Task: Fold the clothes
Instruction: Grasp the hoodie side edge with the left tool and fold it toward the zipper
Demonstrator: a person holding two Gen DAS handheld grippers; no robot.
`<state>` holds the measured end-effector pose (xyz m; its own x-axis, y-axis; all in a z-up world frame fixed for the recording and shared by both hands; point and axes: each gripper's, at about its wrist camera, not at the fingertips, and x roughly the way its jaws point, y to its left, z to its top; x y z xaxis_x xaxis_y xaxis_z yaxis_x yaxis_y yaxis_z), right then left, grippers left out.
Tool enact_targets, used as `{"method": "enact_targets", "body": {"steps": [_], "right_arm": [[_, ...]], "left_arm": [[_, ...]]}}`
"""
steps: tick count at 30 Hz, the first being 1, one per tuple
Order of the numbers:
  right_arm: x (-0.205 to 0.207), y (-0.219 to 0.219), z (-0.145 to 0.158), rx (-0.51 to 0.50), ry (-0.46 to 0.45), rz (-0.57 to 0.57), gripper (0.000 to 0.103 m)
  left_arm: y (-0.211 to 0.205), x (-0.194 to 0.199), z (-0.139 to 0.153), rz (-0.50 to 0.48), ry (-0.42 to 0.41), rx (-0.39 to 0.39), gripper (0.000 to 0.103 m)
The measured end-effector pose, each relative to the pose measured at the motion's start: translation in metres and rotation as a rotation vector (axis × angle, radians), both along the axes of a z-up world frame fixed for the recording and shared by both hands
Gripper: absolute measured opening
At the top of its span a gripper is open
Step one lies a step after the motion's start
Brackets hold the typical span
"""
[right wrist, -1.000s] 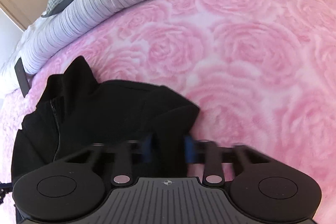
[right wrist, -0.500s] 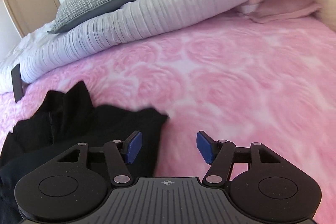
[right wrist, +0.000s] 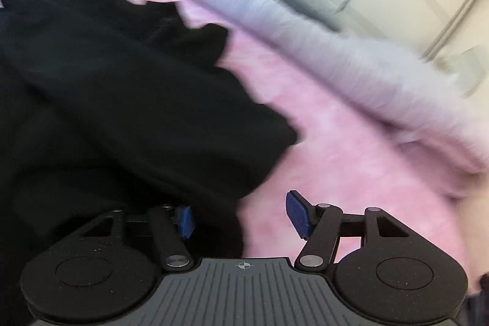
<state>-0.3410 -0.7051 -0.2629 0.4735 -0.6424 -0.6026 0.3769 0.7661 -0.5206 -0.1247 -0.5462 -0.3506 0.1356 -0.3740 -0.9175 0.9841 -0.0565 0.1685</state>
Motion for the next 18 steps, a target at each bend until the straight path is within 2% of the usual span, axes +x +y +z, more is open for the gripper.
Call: {"method": "enact_targets", "body": {"steps": [1,4,10,13,15,18], "right_arm": [[-0.003,-0.006,-0.002,-0.004,0.003,-0.045,0.061],[-0.017,-0.02,-0.006,0.097,-0.002,-0.118,0.062],[-0.027,-0.016,0.001,0.145,-0.022,-0.121,0.062],[-0.036,-0.014,0.012,0.226,-0.066,-0.149,0.062],[-0.04,-0.007,0.023,0.235,-0.102,-0.151,0.062],[-0.045,0.008,0.022,0.252,-0.075,-0.123,0.062]], "left_arm": [[0.001,0.0,-0.002,0.002,0.002,0.006,0.008],[0.003,-0.002,-0.006,-0.007,-0.008,0.02,0.008],[0.006,-0.005,-0.009,-0.005,-0.049,0.066,0.008],[0.016,-0.006,0.005,0.011,-0.048,0.008,0.008],[0.025,-0.005,0.012,0.035,-0.023,-0.032,0.009],[0.034,-0.01,0.003,0.043,0.003,-0.037,0.009]]}}
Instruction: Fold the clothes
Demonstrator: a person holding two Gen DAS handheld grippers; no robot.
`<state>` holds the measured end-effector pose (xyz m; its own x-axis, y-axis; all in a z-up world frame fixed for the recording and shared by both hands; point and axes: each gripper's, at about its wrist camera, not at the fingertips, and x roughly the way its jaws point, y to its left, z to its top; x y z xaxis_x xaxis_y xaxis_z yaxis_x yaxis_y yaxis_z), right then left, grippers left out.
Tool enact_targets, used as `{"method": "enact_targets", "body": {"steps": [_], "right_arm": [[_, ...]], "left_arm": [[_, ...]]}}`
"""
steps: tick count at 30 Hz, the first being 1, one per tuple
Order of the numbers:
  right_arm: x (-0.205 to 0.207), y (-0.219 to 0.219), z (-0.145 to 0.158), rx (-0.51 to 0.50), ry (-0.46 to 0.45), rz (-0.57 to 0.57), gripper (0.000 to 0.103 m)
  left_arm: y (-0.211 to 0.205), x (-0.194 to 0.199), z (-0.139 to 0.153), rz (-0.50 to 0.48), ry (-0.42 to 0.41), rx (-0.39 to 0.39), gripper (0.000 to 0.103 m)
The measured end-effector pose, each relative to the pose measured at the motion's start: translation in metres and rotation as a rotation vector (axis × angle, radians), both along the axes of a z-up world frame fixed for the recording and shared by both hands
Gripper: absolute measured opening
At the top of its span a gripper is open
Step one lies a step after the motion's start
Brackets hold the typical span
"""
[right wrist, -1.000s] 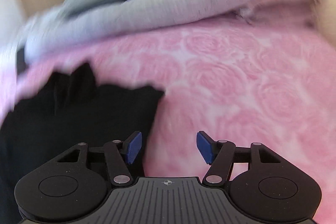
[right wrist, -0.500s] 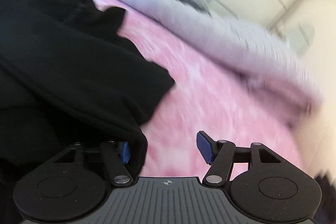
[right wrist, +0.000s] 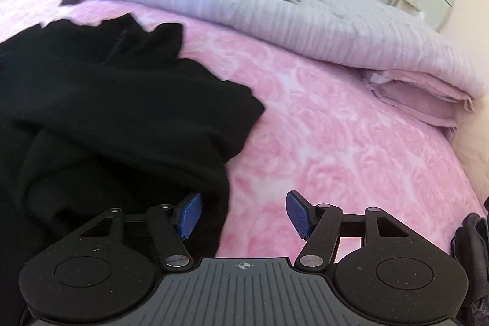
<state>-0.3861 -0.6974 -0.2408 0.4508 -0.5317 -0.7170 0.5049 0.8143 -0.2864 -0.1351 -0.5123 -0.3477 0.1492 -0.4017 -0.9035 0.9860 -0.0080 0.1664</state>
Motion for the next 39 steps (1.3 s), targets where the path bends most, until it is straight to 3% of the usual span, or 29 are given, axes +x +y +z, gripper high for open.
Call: {"method": "enact_targets", "body": {"steps": [4,8,11,14,19,23,26,29,33,36,39], "right_arm": [[-0.011,0.01,-0.018,0.111,0.069,-0.02,0.062],[-0.02,0.021,0.003,0.136,0.06,-0.03,0.062],[-0.029,0.044,0.022,0.159,0.064,0.037,0.062],[-0.039,0.079,0.041,0.171,0.071,0.129,0.062],[-0.058,0.153,0.05,0.146,0.118,0.269,0.062],[-0.07,0.208,0.048,0.144,0.168,0.286,0.062],[-0.076,0.245,0.047,0.125,0.198,0.303,0.062],[-0.076,0.276,0.045,0.104,0.231,0.355,0.062],[-0.08,0.303,0.027,0.095,0.299,0.441,0.063],[-0.09,0.316,0.012,0.084,0.333,0.508,0.078],[-0.103,0.326,-0.005,0.065,0.362,0.588,0.078]], "left_arm": [[0.011,-0.01,-0.023,-0.01,-0.022,0.066,0.009],[0.042,-0.019,-0.003,0.038,-0.015,0.012,0.01],[0.074,-0.024,0.018,0.072,-0.015,-0.006,0.02],[0.11,-0.047,0.035,0.046,-0.025,0.001,0.032],[0.2,-0.071,0.045,-0.145,-0.058,0.049,0.041],[0.263,-0.094,0.037,-0.337,-0.076,0.07,0.043],[0.303,-0.103,0.033,-0.445,-0.081,0.053,0.051],[0.327,-0.11,0.016,-0.571,-0.15,0.042,0.056],[0.345,-0.115,-0.015,-0.643,-0.251,0.054,0.056],[0.356,-0.119,-0.036,-0.682,-0.346,0.067,0.056],[0.364,-0.124,-0.045,-0.69,-0.411,0.069,0.056]]}}
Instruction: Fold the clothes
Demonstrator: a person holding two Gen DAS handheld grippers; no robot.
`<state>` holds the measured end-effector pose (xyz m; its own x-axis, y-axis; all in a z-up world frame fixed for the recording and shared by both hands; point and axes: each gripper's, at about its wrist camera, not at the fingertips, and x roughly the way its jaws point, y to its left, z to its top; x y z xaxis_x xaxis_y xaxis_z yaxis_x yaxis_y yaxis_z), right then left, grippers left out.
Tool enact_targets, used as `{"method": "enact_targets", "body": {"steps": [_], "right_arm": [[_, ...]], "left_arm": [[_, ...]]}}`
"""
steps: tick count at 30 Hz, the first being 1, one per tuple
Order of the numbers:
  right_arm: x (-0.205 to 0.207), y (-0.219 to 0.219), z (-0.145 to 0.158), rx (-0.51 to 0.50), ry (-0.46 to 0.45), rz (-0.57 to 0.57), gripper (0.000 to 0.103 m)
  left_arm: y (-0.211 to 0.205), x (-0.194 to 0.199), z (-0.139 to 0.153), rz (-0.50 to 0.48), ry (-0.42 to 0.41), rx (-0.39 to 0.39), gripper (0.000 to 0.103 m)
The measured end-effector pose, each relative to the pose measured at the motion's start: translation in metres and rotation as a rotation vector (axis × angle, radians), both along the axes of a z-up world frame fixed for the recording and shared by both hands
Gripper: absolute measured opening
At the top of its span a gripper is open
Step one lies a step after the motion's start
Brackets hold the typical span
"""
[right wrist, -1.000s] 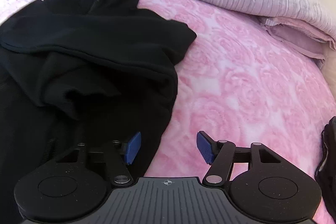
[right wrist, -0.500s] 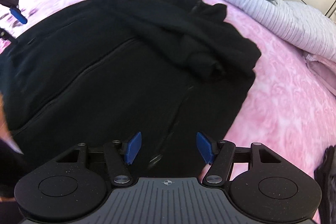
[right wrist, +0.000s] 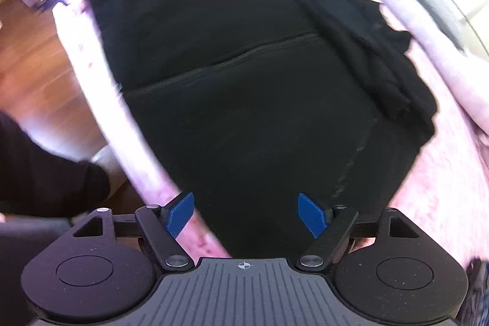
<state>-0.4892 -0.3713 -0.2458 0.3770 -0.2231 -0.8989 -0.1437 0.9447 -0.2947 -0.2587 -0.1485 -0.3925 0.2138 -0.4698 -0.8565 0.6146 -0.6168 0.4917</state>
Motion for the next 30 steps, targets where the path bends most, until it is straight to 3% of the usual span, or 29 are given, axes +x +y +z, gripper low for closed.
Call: {"method": "enact_targets", "body": {"steps": [3,4,8,10,11,14,16,17,18,19,21,23,27,30], "right_arm": [[-0.015,0.006,-0.017,-0.056,0.022,0.103,0.078],[-0.019,0.009,-0.024,-0.081,0.03,0.142,0.078],[-0.04,0.012,-0.054,-0.208,0.045,0.317,0.078],[-0.049,0.007,-0.064,-0.266,0.044,0.382,0.078],[-0.053,0.003,-0.067,-0.293,0.043,0.409,0.078],[-0.059,-0.017,-0.058,-0.261,0.038,0.364,0.078],[-0.061,-0.031,-0.046,-0.235,0.021,0.328,0.071],[-0.062,-0.037,-0.04,-0.226,0.014,0.318,0.06],[-0.063,-0.044,-0.033,-0.217,0.006,0.307,0.043],[-0.063,-0.048,-0.027,-0.203,-0.003,0.301,0.038],[-0.06,-0.054,-0.011,-0.167,-0.024,0.297,0.01],[-0.055,-0.055,0.003,-0.144,-0.049,0.279,0.005],[-0.038,-0.064,0.02,-0.091,-0.074,0.206,0.004],[-0.023,-0.075,0.028,-0.058,-0.077,0.162,0.004]], "left_arm": [[0.001,-0.003,0.001,0.019,0.003,0.016,0.055],[0.002,-0.006,0.003,0.029,0.008,0.025,0.05],[-0.018,0.014,0.026,0.282,0.193,0.111,0.035],[-0.028,0.029,0.038,0.395,0.271,0.116,0.012],[-0.031,0.033,0.043,0.412,0.281,0.111,0.012],[-0.038,0.035,0.051,0.402,0.265,0.091,0.014],[-0.04,0.028,0.05,0.361,0.221,0.079,0.019],[-0.041,0.025,0.05,0.339,0.198,0.073,0.021],[-0.04,0.021,0.048,0.316,0.171,0.066,0.024],[-0.039,0.017,0.046,0.293,0.144,0.059,0.025],[-0.033,0.011,0.041,0.251,0.098,0.047,0.031],[-0.025,0.004,0.036,0.207,0.055,0.04,0.038],[-0.012,-0.004,0.017,0.103,-0.064,0.036,0.048],[-0.007,-0.004,0.013,0.074,-0.097,0.017,0.049]]}}
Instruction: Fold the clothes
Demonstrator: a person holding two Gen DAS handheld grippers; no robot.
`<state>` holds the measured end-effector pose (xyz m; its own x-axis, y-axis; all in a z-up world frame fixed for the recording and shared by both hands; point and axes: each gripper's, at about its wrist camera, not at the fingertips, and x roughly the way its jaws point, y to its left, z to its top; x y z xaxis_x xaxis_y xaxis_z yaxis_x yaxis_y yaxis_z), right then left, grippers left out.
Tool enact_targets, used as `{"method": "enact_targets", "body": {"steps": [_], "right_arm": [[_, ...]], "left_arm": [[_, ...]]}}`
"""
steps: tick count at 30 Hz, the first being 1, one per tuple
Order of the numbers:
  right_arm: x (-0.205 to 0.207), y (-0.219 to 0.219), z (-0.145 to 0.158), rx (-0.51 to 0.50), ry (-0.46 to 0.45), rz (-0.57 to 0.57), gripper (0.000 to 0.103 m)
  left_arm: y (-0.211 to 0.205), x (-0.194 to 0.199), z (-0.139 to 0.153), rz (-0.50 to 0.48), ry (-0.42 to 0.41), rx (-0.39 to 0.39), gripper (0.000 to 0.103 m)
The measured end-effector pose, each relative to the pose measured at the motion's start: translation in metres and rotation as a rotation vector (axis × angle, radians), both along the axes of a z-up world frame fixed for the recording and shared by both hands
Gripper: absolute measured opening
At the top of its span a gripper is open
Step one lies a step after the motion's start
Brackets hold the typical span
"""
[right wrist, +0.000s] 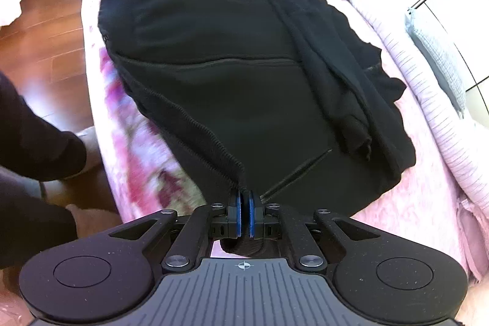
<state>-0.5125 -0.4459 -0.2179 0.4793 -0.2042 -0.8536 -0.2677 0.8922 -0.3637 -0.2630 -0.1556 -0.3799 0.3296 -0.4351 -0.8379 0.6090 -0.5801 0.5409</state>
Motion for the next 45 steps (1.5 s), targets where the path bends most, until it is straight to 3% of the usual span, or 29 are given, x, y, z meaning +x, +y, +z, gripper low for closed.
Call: {"method": "enact_targets", "body": {"steps": [2,3,4,8,13,20,28,32,39,45], "right_arm": [[0.008,-0.008,0.004,0.028,0.001,-0.031,0.004],[0.011,-0.012,0.008,0.037,0.002,-0.039,0.004],[0.015,-0.015,0.011,0.045,0.005,-0.048,0.004],[0.025,-0.027,0.02,0.037,0.006,-0.06,0.004],[0.02,-0.03,0.039,0.03,0.012,-0.037,0.003],[0.007,-0.035,0.088,0.033,-0.045,-0.03,0.003],[0.078,-0.113,0.146,-0.076,-0.141,-0.026,0.003],[0.142,-0.166,0.154,-0.124,-0.127,-0.071,0.003],[0.242,-0.255,0.133,-0.143,-0.05,-0.165,0.003],[0.293,-0.326,0.109,-0.072,-0.004,-0.225,0.003]], "left_arm": [[0.0,0.002,0.0,-0.003,0.01,0.008,0.039],[-0.001,0.004,0.003,0.01,0.028,0.011,0.016],[-0.003,0.008,0.007,0.027,0.048,0.013,0.008],[-0.013,0.027,0.038,0.104,0.118,-0.039,0.007],[-0.013,0.035,0.069,0.1,0.157,-0.025,0.005],[-0.047,0.062,0.133,0.27,0.228,-0.125,0.005],[-0.146,0.171,0.192,0.3,0.304,-0.217,0.006],[-0.217,0.239,0.197,0.268,0.352,-0.213,0.006],[-0.33,0.341,0.164,0.256,0.404,-0.163,0.006],[-0.397,0.379,0.117,0.314,0.439,-0.089,0.006]]}}
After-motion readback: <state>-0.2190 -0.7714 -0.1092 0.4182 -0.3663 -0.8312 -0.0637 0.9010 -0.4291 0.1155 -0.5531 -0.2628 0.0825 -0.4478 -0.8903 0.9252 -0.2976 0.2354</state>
